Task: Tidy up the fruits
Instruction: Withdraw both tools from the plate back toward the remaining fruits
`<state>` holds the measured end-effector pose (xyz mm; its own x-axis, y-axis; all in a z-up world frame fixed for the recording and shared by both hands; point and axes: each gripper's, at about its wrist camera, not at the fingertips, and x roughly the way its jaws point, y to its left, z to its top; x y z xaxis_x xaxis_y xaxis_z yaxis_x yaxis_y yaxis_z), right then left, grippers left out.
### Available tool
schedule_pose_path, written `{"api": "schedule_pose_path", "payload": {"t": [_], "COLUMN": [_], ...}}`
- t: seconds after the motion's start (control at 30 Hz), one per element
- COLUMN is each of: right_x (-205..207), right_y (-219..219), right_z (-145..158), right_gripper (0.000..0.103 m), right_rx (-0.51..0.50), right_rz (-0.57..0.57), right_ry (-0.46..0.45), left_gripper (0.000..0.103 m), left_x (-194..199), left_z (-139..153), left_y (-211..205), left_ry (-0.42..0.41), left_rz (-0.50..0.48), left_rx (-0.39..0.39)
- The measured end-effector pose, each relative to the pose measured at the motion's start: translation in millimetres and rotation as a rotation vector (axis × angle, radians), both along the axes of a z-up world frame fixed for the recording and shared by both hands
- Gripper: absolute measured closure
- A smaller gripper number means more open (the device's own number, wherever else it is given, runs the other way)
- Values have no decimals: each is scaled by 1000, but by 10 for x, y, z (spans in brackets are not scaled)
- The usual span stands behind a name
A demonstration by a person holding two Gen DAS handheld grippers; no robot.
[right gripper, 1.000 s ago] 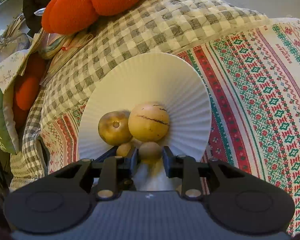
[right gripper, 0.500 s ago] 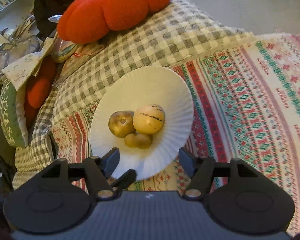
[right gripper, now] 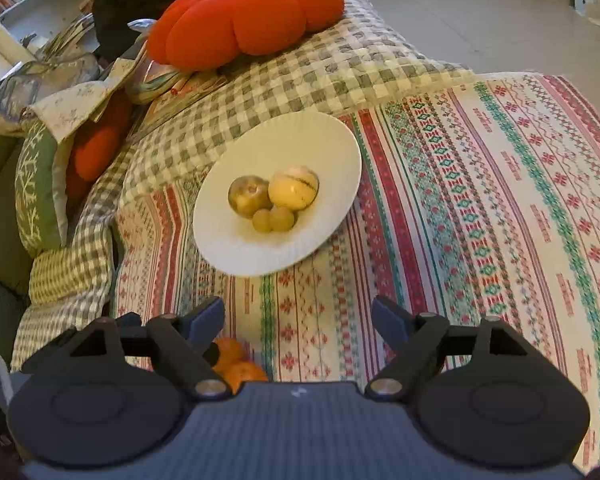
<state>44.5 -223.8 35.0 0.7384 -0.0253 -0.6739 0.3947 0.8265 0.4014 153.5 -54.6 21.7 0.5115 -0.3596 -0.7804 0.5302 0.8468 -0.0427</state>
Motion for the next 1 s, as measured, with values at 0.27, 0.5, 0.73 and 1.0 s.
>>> {"api": "schedule_pose_path", "payload": {"t": [0.27,0.5,0.73,1.0], "right_x": [-205,-312,-426,-503], "right_y": [263,421,537,618], "right_z": [-44,-118,-260,-478], "right_gripper": [16,14,13,13], "right_rx": [-82,-98,-136,-127], "right_rz": [39,58,59,59], "right_ry": [10,-1,-4,8], "left_gripper": [16,16,16,16], "left_x": [-295,-532,-778,-927], "left_z": [32,-41,-209,-360], "left_y": [225,424,574,693], "left_ry": [-2,0,-8,-25], "left_rz": [15,39,38,10], "left_rx": [5,9,31,28]}}
